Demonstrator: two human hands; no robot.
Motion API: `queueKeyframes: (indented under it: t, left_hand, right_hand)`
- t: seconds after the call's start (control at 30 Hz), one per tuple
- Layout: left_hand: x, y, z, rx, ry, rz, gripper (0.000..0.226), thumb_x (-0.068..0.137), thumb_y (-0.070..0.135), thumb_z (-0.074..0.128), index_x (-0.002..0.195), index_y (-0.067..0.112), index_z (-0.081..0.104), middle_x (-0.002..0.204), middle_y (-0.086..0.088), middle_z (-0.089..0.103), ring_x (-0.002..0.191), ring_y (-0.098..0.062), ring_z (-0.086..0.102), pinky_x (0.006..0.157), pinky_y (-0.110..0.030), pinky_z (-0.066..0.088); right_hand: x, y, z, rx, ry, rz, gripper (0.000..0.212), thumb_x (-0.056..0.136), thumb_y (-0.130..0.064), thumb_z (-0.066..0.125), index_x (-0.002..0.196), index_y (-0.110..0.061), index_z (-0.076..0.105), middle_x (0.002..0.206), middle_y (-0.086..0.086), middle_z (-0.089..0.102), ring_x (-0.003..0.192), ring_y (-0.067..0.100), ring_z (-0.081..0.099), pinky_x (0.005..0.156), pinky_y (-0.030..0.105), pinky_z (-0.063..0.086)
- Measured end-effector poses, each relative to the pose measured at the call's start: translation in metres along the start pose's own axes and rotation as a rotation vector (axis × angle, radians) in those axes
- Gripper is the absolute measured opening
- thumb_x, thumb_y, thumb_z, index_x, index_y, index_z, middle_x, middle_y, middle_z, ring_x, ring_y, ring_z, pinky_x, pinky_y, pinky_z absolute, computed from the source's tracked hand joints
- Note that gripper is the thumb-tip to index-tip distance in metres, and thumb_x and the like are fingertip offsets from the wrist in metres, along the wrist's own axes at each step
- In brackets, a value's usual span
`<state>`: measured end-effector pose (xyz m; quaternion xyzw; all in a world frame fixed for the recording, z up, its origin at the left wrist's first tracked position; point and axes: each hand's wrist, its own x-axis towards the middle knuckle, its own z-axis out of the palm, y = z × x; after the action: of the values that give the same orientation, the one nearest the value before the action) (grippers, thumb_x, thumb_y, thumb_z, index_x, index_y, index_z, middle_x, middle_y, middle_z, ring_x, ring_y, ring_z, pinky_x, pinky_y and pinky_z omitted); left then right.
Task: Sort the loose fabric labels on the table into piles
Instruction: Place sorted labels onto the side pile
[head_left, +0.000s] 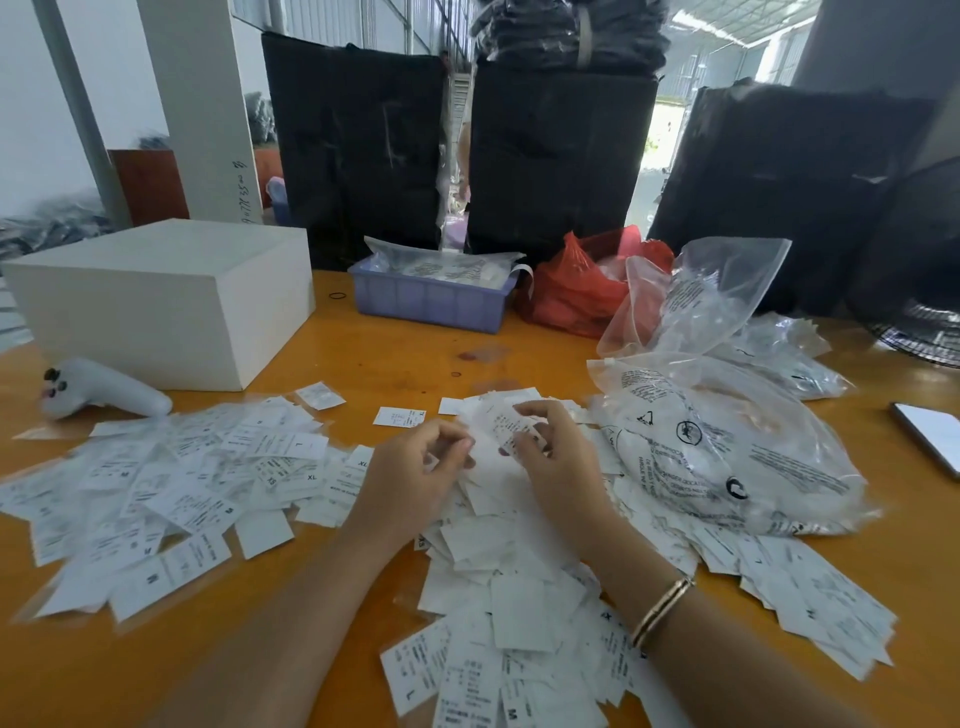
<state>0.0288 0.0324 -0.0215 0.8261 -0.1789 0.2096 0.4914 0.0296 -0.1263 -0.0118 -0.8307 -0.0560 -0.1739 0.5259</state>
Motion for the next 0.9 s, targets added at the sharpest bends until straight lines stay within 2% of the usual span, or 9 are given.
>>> queueKeyframes:
  t: [0.1, 0.2, 0.27, 0.33, 0.4, 0.53, 0.67, 0.73, 0.9]
  left_hand:
    - [0.000, 0.001, -0.001, -0.066, -0.006, -0.035, 0.015, 0.093, 0.017, 0.056, 0.090, 0.028, 0.065, 0.077, 0.020, 0.067, 0.074, 0.011, 0.061, 0.057, -0.003, 0.042]
    - [0.000, 0.002, -0.002, -0.124, -0.011, -0.077, 0.014, 0.092, 0.018, 0.058, 0.090, 0.027, 0.068, 0.077, 0.018, 0.069, 0.072, 0.007, 0.062, 0.055, -0.004, 0.042]
    - [0.001, 0.002, -0.003, -0.132, -0.024, -0.086, 0.013, 0.090, 0.021, 0.060, 0.086, 0.030, 0.068, 0.076, 0.017, 0.070, 0.074, 0.005, 0.063, 0.058, -0.005, 0.044]
    - [0.001, 0.003, -0.003, -0.114, -0.052, -0.077, 0.012, 0.089, 0.023, 0.062, 0.083, 0.031, 0.069, 0.075, 0.016, 0.071, 0.076, 0.003, 0.064, 0.064, -0.006, 0.045]
    - [0.001, 0.003, -0.003, -0.102, -0.080, -0.061, 0.012, 0.088, 0.022, 0.063, 0.082, 0.029, 0.070, 0.075, 0.015, 0.071, 0.075, 0.001, 0.064, 0.067, -0.007, 0.045]
    - [0.000, 0.003, -0.002, -0.095, -0.120, -0.040, 0.013, 0.090, 0.018, 0.061, 0.083, 0.022, 0.072, 0.076, 0.012, 0.070, 0.075, -0.001, 0.064, 0.065, -0.009, 0.046]
    - [0.001, 0.001, -0.004, -0.148, -0.086, -0.058, 0.013, 0.089, 0.013, 0.062, 0.087, 0.024, 0.068, 0.081, 0.005, 0.071, 0.077, -0.007, 0.063, 0.065, -0.017, 0.049]
    - [0.002, 0.000, -0.004, -0.148, -0.082, -0.060, 0.012, 0.088, 0.013, 0.063, 0.088, 0.024, 0.068, 0.083, 0.004, 0.070, 0.079, -0.009, 0.064, 0.066, -0.021, 0.050]
    - [0.003, 0.000, -0.002, -0.159, -0.121, -0.087, 0.015, 0.087, 0.016, 0.065, 0.094, 0.029, 0.066, 0.083, 0.007, 0.069, 0.079, -0.005, 0.064, 0.066, -0.013, 0.049]
  right_hand:
    - [-0.009, -0.001, -0.004, 0.131, -0.023, -0.018, 0.039, 0.093, -0.011, 0.052, 0.105, -0.048, 0.053, 0.078, 0.005, 0.065, 0.066, 0.011, 0.063, 0.057, 0.016, 0.045]
    - [-0.012, -0.001, -0.006, 0.137, -0.043, -0.025, 0.040, 0.093, -0.005, 0.050, 0.092, -0.043, 0.065, 0.078, -0.013, 0.067, 0.065, -0.003, 0.060, 0.060, 0.009, 0.043]
    - [-0.015, 0.000, -0.003, 0.152, -0.077, -0.030, 0.035, 0.093, -0.012, 0.053, 0.090, -0.044, 0.066, 0.087, -0.022, 0.069, 0.079, -0.007, 0.061, 0.066, 0.006, 0.043]
    - [-0.017, 0.000, -0.002, 0.168, -0.131, -0.049, 0.019, 0.088, -0.029, 0.056, 0.095, -0.042, 0.068, 0.096, -0.024, 0.068, 0.091, -0.007, 0.060, 0.071, 0.006, 0.043]
    - [-0.016, 0.000, -0.001, 0.141, -0.145, -0.074, 0.015, 0.086, -0.036, 0.060, 0.095, -0.044, 0.068, 0.097, -0.024, 0.068, 0.093, -0.006, 0.060, 0.072, 0.008, 0.044]
    - [-0.011, 0.002, 0.000, 0.072, -0.110, -0.108, 0.026, 0.086, -0.021, 0.066, 0.079, -0.046, 0.068, 0.085, -0.023, 0.069, 0.085, 0.000, 0.060, 0.071, 0.011, 0.042]
    - [-0.007, 0.006, -0.003, 0.085, -0.089, -0.073, 0.020, 0.083, -0.022, 0.069, 0.075, -0.040, 0.070, 0.080, -0.014, 0.069, 0.083, 0.004, 0.058, 0.073, 0.016, 0.043]
    - [-0.006, 0.007, -0.002, 0.086, -0.078, -0.055, 0.017, 0.083, -0.023, 0.070, 0.074, -0.037, 0.070, 0.077, -0.013, 0.069, 0.076, -0.001, 0.057, 0.067, 0.011, 0.040]
    - [-0.001, 0.006, -0.003, 0.175, -0.031, -0.012, 0.011, 0.085, -0.024, 0.068, 0.078, -0.032, 0.070, 0.073, -0.011, 0.070, 0.068, -0.005, 0.057, 0.062, 0.008, 0.041]
